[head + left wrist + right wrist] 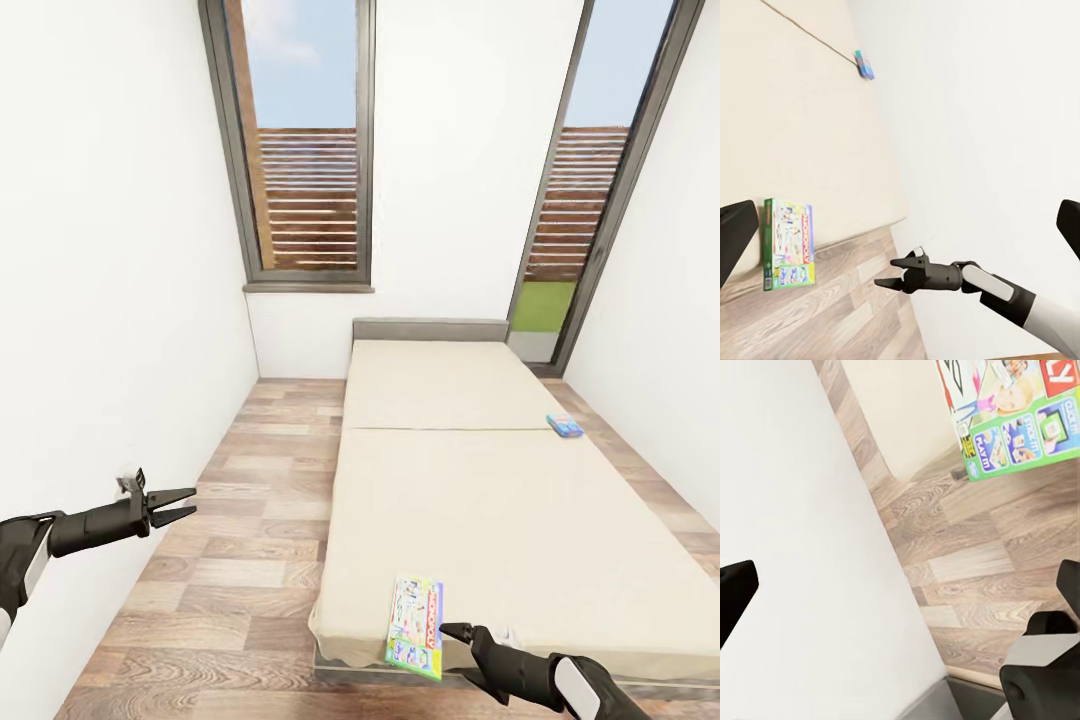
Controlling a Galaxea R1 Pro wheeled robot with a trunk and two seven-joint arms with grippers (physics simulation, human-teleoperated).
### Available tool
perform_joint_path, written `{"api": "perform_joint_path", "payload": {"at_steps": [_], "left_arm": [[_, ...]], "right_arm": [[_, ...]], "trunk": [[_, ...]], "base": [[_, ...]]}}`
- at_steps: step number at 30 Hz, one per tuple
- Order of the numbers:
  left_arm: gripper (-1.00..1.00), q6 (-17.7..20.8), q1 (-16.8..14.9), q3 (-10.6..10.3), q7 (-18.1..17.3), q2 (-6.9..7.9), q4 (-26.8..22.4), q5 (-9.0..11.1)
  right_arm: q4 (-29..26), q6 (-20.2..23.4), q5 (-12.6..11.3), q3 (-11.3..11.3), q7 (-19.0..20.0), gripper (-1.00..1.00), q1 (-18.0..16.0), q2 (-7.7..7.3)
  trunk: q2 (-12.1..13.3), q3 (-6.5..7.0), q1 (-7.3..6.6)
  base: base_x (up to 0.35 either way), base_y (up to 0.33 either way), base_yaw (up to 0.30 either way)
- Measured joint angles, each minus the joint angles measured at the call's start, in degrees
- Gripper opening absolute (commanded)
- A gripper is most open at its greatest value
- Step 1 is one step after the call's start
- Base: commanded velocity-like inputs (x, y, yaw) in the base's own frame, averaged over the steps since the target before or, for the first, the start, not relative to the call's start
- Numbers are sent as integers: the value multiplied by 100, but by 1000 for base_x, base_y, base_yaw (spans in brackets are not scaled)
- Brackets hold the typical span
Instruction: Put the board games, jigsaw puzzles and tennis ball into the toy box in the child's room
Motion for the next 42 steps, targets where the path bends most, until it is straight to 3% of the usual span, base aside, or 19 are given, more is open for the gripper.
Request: {"api": "perform_joint_path", "payload": {"at_steps": [14,29,42], "left_arm": [[100,50,-1,14,0,-5,0,0],[100,199,-1,23,-1,-14,0,0],[100,210,-1,15,0,-14,-3,-11]], "right_arm": [[0,11,-6,0,9,100,2,-3],[0,24,-18,-1,59,100,3,-17],[2,24,-18,-4,22,100,3,-45]], "trunk": [[-562,-252,308],[-564,-252,308],[-1084,-485,593]], "base": [[0,0,0],[0,0,0],[0,0,0]]}}
